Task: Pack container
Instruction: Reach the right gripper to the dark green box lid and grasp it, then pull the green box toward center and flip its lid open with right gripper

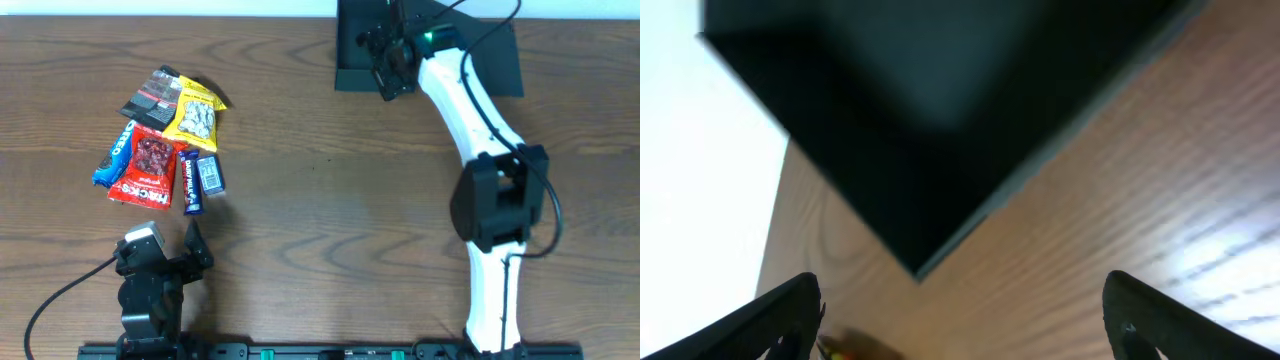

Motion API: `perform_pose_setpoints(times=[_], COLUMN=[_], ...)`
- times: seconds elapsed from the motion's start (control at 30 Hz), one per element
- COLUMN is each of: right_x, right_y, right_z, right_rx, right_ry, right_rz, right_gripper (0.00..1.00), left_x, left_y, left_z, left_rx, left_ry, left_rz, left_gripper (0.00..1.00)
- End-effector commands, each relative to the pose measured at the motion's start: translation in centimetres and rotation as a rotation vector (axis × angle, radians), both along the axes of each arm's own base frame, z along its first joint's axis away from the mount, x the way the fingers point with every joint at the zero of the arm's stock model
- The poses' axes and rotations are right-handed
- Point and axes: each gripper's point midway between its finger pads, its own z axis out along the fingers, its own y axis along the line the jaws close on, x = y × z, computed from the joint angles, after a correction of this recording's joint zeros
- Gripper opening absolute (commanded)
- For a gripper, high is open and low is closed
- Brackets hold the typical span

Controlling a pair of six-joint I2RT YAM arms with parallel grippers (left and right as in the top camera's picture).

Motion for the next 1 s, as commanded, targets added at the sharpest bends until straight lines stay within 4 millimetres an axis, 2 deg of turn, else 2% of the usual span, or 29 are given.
perform_pose_setpoints(times=[0.0,0.17,0.27,0.4,0.6,0.67,0.87,0.97], right_x=[1.5,1.9,2.3,2.4,2.2,1.5,-2.0,-3.9], right_y=[-2.1,-4.3,-5.2,-6.4,-6.7,-6.6,-6.5,-6.5], right_z=[-0.9,-4.1,-5.3,-6.5,-6.7,-7.0,-7.8,-7.4], right_rx=[0.009,0.056,0.083,0.087,0.059,0.050,0.033,0.004], right_ry=[0.014,0.085,0.103,0.118,0.116,0.137,0.270,0.322], right_rz=[-0.101,-0.137,-0.146,-0.143,-0.097,-0.069,0.006,0.059], right_gripper=[0.89,0.87,0.80,0.57,0.24,0.22,0.02,0.02], left_x=[0.0,0.0,0.0,0.0,0.0,0.0,0.0,0.0], left_y=[0.1,0.1,0.1,0.1,0.1,0.1,0.1,0.1], left_z=[-0.7,-0.7,-0.7,-0.7,-0.7,-0.7,-0.7,-0.7], left_rx=[0.004,0.004,0.004,0.004,0.004,0.004,0.004,0.004], left_ry=[0.013,0.013,0.013,0.013,0.013,0.013,0.013,0.013], left_rz=[0.002,0.002,0.002,0.002,0.002,0.002,0.002,0.002], left_gripper=[0.95,0.95,0.95,0.95,0.95,0.95,0.95,0.95])
